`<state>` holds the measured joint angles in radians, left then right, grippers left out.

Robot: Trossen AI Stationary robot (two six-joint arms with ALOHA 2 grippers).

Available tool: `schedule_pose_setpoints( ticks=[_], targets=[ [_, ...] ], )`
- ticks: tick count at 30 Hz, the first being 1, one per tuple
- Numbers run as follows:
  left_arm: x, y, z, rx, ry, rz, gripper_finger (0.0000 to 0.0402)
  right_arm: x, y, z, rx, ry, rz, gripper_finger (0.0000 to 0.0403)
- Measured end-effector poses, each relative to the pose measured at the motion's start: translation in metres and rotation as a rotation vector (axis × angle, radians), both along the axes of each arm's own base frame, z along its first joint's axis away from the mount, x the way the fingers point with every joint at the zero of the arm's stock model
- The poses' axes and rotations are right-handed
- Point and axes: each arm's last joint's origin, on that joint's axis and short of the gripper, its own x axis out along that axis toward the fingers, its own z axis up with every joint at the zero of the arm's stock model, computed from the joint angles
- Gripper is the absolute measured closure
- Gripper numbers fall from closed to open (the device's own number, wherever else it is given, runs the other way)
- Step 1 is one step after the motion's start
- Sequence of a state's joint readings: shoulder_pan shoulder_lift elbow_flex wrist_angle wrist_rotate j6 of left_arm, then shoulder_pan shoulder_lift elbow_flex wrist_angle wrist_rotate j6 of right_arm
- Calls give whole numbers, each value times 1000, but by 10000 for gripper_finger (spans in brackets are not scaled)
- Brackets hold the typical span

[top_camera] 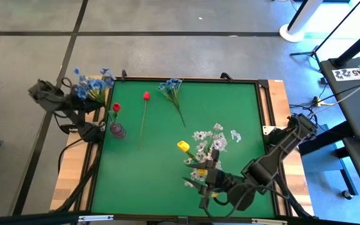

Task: Sort flowers into vase by color
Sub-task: Put the left blue flower into the purple vase

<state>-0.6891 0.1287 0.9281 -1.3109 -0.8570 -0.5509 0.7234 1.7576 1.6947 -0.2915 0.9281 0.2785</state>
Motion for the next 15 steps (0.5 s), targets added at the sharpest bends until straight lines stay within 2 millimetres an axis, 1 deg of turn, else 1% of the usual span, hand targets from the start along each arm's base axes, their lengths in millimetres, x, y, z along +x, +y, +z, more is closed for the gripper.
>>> schedule_pose_setpoints(
  ticks=[2, 7, 15],
  targets=[
    [6, -5, -7, 19, 18, -2, 377, 3, -3, 0, 5, 8, 14, 215],
    [15, -13, -22, 37, 66, -8, 376, 3, -3, -1, 7, 14, 29, 215],
    [18, -15, -21, 43, 56, -35, 376, 2, -1, -3, 14, 36, 68, 215]
  ],
)
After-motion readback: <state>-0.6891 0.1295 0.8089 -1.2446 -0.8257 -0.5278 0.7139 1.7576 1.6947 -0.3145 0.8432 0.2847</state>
